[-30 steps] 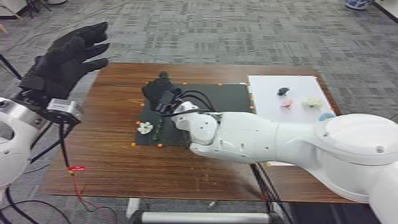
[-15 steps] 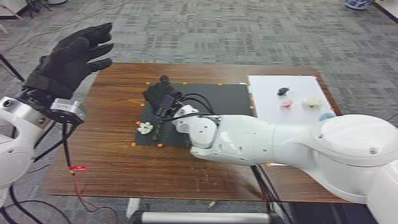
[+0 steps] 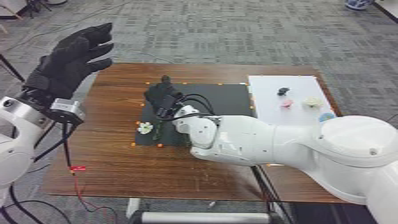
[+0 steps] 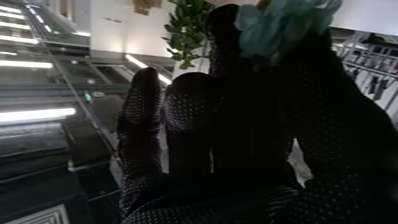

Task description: Arrange flowers

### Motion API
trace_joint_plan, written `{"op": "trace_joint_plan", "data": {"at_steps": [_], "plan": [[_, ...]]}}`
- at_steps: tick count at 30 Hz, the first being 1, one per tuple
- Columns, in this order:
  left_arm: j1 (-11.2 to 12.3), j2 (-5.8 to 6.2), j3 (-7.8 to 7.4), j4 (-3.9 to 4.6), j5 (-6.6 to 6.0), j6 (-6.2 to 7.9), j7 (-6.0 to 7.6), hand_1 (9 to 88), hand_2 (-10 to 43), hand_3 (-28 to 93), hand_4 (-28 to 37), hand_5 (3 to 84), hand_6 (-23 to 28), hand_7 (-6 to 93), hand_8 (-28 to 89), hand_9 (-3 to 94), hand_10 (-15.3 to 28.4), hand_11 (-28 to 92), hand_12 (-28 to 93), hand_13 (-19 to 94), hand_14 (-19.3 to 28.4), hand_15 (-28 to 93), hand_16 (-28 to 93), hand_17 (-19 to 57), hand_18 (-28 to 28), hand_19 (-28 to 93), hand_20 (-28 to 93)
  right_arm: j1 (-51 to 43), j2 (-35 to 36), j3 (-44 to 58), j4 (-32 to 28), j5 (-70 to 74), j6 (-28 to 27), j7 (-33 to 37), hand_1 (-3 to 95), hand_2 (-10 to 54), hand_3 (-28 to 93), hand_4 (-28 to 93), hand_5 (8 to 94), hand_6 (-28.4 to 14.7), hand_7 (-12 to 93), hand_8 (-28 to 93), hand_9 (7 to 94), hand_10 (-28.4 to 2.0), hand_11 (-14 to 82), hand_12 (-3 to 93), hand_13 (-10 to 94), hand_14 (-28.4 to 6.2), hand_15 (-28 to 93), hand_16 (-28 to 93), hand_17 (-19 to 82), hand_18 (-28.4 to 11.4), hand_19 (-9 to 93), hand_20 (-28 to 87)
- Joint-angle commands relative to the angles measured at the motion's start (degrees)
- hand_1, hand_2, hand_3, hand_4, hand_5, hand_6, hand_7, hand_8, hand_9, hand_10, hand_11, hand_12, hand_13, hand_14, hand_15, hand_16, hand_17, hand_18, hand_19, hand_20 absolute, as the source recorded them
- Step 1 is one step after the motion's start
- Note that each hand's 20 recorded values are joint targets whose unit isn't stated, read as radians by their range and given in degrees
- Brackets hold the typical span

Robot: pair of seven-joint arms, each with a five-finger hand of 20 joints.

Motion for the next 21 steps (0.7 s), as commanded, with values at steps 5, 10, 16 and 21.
{"op": "trace_joint_plan", "data": {"at_steps": [5,10,16,21], "plan": [[0.4,-0.44,-1.32,-0.06,0.04,-0.70,-0.12,25.8,-7.0,58,-28.3,19.1,1.3,18.7,-8,11.7,8.0,18,19,3,10.9,35,-6,-12.8,19.1,32,10,-1.2,1.1,3.0,-1.2,-0.9,-4.5,-3.0,52.0,-9.5,64,-28,67.4,6.6,42,-7,82.0,-1.3,12.6,45.3,60,-4.9,74,42,21,-16.3,69,51],[0.4,-0.44,-1.28,-0.08,-0.12,-0.67,0.02,25.6,-7.0,58,-28.3,19.1,1.3,18.6,-8,11.7,8.1,18,19,3,10.9,35,-6,-12.8,19.1,32,10,-1.2,1.3,3.4,-1.7,-1.6,-6.3,-2.6,49.8,-9.5,64,-28,66.0,6.3,43,-7,80.8,-1.5,12.4,44.7,58,-5.0,75,42,20,-16.5,69,52],[0.1,-0.33,-0.96,0.19,-0.08,-0.84,0.07,25.5,-7.0,58,-28.3,19.1,1.3,18.6,-8,11.8,8.0,18,19,3,10.9,35,-6,-12.7,19.1,32,10,-0.9,1.5,3.8,-2.1,-1.8,-7.8,-2.3,46.0,-9.5,67,-28,64.2,5.9,43,-7,78.1,-2.0,14.6,42.1,58,-5.4,75,41,19,-16.8,68,52],[0.5,-0.42,-1.31,0.00,0.08,-0.69,0.05,25.4,-7.0,58,-28.3,19.1,1.3,18.6,-8,11.8,8.0,18,19,3,10.9,35,-5,-12.7,19.1,32,10,-0.8,1.7,4.0,-2.4,-2.1,-9.0,-1.8,39.9,-9.5,77,-28,63.1,5.9,41,-7,74.1,-3.2,20.7,37.3,57,-5.7,76,40,19,-17.0,68,52]]}}
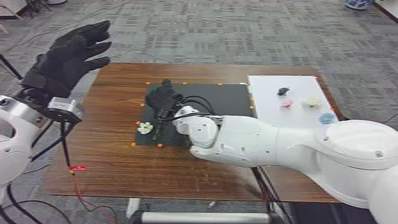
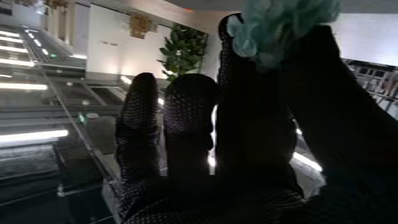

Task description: Arrange flowers

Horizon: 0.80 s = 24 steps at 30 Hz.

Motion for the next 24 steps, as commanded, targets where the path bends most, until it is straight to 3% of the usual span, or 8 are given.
{"op": "trace_joint_plan", "data": {"at_steps": [1,13,24], "plan": [[0.3,-0.41,-0.46,0.02,-0.01,-0.49,0.02,25.3,-7.1,59,-28.3,19.1,1.3,18.5,-8,11.8,8.0,18,19,3,10.9,35,-5,-12.7,19.1,32,10,0.6,0.4,0.6,-0.8,-1.3,-1.9,0.3,39.4,-9.5,77,-28,62.8,5.9,40,-7,73.3,-3.4,21.8,36.4,57,-5.8,76,40,19,-17.0,69,52],[1.3,-0.77,-1.26,-0.37,0.03,-0.47,-0.11,25.4,-7.0,58,-28.3,19.1,1.3,18.4,-8,11.8,8.0,18,19,3,10.9,35,-5,-12.8,19.2,32,10,0.2,0.9,1.3,-1.6,-1.0,-3.6,-0.1,35.0,-9.5,84,-28,60.3,5.8,37,-9,64.6,-5.8,30.4,25.9,56,-6.2,77,39,18,-17.3,69,52],[1.4,-0.79,-1.35,-0.40,-0.01,-0.19,-0.16,25.5,-6.8,58,-28.3,19.2,1.3,18.4,-8,11.8,8.1,18,19,3,10.9,35,-5,-12.8,19.1,32,10,0.1,1.3,1.6,-1.8,-1.2,-3.9,0.1,31.1,-9.5,88,-28,57.3,5.6,37,-20,61.0,-5.6,25.1,21.0,55,-6.7,77,38,17,-17.5,69,52]]}}
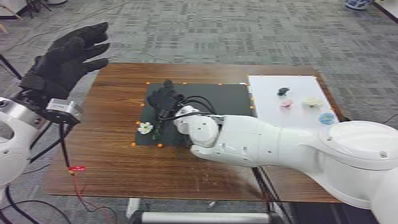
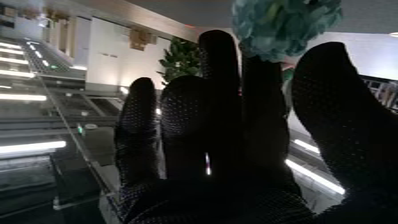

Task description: Arrange flowers

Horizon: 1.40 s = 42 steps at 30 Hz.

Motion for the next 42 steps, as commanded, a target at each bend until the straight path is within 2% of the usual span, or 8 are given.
{"op": "trace_joint_plan", "data": {"at_steps": [1,12,15,17,20,27,36,42], "plan": [[0.4,-0.59,-0.52,-0.35,0.08,-0.12,-0.07,25.6,-6.8,58,-28.3,19.2,1.3,18.4,-8,11.8,8.0,18,19,3,10.9,35,-5,-12.8,19.1,32,10,0.6,0.2,-0.2,-0.6,-0.8,0.0,0.7,31.1,-9.5,88,-28,57.1,5.6,37,-20,60.8,-5.6,24.7,20.9,54,-6.7,77,38,17,-17.6,69,52],[1.5,-0.89,-1.41,-0.67,0.08,0.25,0.04,25.4,-6.9,59,-28.3,19.2,1.3,18.6,-8,11.8,8.0,18,19,3,10.9,35,-5,-12.8,19.2,32,10,0.7,0.7,0.4,-1.9,-1.6,-1.6,3.7,28.5,-9.5,90,-28,48.4,2.5,36,-18,50.0,-9.1,21.3,20.8,52,-7.5,77,35,17,-18.2,70,53],[2.4,-1.38,-2.09,-0.89,0.10,0.64,0.07,25.5,-6.8,58,-28.3,19.1,1.3,18.5,-8,11.8,8.0,18,19,3,10.9,35,-6,-12.8,19.1,32,10,-2.1,3.2,8.9,-7.0,-3.3,-16.4,2.4,27.8,-9.5,90,-28,44.1,0.9,35,-18,45.0,-10.8,21.5,21.2,49,-7.9,78,34,16,-18.2,70,52],[3.7,-1.74,-3.03,-1.27,0.19,0.83,0.27,25.4,-6.8,59,-28.3,19.0,1.2,18.5,-8,11.8,8.0,18,19,3,10.9,35,-6,-12.8,19.1,32,10,-2.0,5.4,9.7,-9.5,-3.5,-14.7,1.7,25.9,-9.5,90,-28,36.4,-2.6,33,-16,35.2,-13.5,22.3,22.9,42,-10.0,78,32,13,-18.5,69,52],[4.9,-3.02,-4.09,-1.35,0.15,0.41,-0.08,25.4,-6.8,59,-28.3,18.9,1.2,18.3,-8,11.8,8.0,18,19,3,10.8,35,-6,-12.8,19.1,32,10,-2.3,11.9,12.3,-16.4,-4.1,-12.4,0.7,25.2,-9.5,90,-28,32.6,-4.4,31,-14,30.5,-14.8,22.7,23.7,38,-11.1,79,30,12,-18.6,69,52],[13.6,-7.42,-10.06,-3.79,-0.12,2.17,-0.70,25.2,-7.0,59,-28.3,19.1,1.2,18.4,-8,11.9,8.1,18,19,3,11.4,36,-5,-12.6,19.1,32,10,-20.1,27.9,41.6,-36.6,7.8,-26.7,-11.2,20.4,-9.5,85,-28,23.9,-7.7,19,-8,22.3,-16.6,16.8,26.3,29,-13.6,77,27,8,-19.3,67,51],[18.2,-10.25,-12.16,-4.61,-0.07,1.87,-0.59,25.4,-7.0,59,-28.3,19.2,1.3,18.9,-8,11.8,8.0,18,19,3,11.2,36,-6,-12.7,19.1,32,10,-35.2,43.8,58.1,-47.2,6.5,-14.0,-9.5,19.3,-9.5,85,-28,28.7,-6.9,18,-8,28.4,-15.7,15.8,25.1,33,-13.4,74,24,10,-19.7,68,52],[24.8,-13.77,-16.13,-5.25,0.23,6.55,-0.38,27.5,-7.1,54,-28.3,18.0,1.1,19.0,-8,10.8,7.7,18,19,2,11.2,34,-6,-13.3,20.1,32,10,-52.5,45.4,70.3,-46.2,2.6,-5.7,-4.1,20.6,-9.5,84,-28,31.6,-5.8,20,-9,31.5,-14.3,17.3,24.3,34,-12.6,74,24,10,-19.6,68,51]]}}
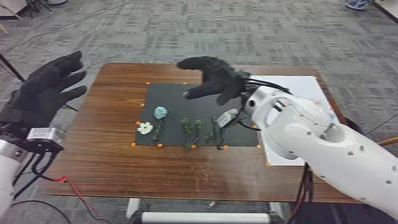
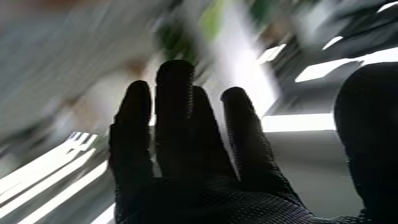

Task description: Arrange flowers

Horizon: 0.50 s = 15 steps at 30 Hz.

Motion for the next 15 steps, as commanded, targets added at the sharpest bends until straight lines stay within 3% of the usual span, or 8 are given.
{"op": "trace_joint_plan", "data": {"at_steps": [1,4,8,9,15], "plan": [[8.7,-5.29,-4.81,-0.95,0.17,6.22,0.30,28.4,-7.2,52,-28.3,17.9,1.1,19.0,-8,10.6,7.6,17,20,2,11.2,34,-6,-13.4,20.2,32,10,-22.8,8.3,16.5,3.4,-16.6,9.4,6.8,21.1,-9.5,83,-28,32.3,-5.6,20,-9,32.2,-14.3,17.5,24.1,34,-12.5,74,24,10,-19.6,68,51],[10.9,-6.28,-7.19,-0.79,0.45,6.52,-0.40,29.8,-7.2,50,-28.3,17.6,1.2,18.8,-8,10.2,7.7,17,20,1,11.4,33,-5,-13.5,20.3,32,10,-28.7,7.5,21.0,3.6,-13.7,11.1,3.6,21.3,-9.5,85,-28,35.6,-4.3,23,-11,36.1,-13.5,19.9,23.7,36,-12.2,74,25,11,-19.7,68,51],[12.4,-7.02,-9.03,-0.26,-1.32,6.79,-0.22,30.1,-7.0,48,-28.3,17.3,1.1,18.7,-8,10.0,7.7,17,21,1,11.2,32,-5,-13.9,20.6,32,10,-28.8,7.7,19.0,3.8,-22.7,9.2,9.9,30.1,-9.3,91,-28,38.2,-0.5,25,-14,41.3,-12.0,32.7,26.6,40,-11.6,76,29,13,-19.4,68,52],[12.4,-6.94,-8.91,-0.17,-1.42,7.20,0.11,30.7,-6.8,46,-28.3,17.2,1.0,18.6,-8,10.0,7.6,17,21,1,11.2,32,-5,-14.1,20.8,32,10,-29.0,8.0,18.7,4.1,-23.0,10.3,10.9,30.8,-9.3,91,-28,37.8,-0.1,26,-14,41.1,-12.1,33.7,27.2,40,-11.6,76,30,13,-19.2,68,51],[12.0,-7.60,-8.25,0.14,-1.96,5.75,-0.08,36.4,-4.9,32,-28.2,16.8,0.9,18.4,-8,9.9,7.6,16,21,1,11.6,31,-5,-14.4,21.5,32,9,-29.4,8.6,17.8,6.3,-25.3,10.4,16.0,26.7,-9.5,88,-28,37.1,-1.0,26,-14,38.1,-13.4,33.7,27.6,38,-12.2,76,31,13,-19.2,69,51]]}}
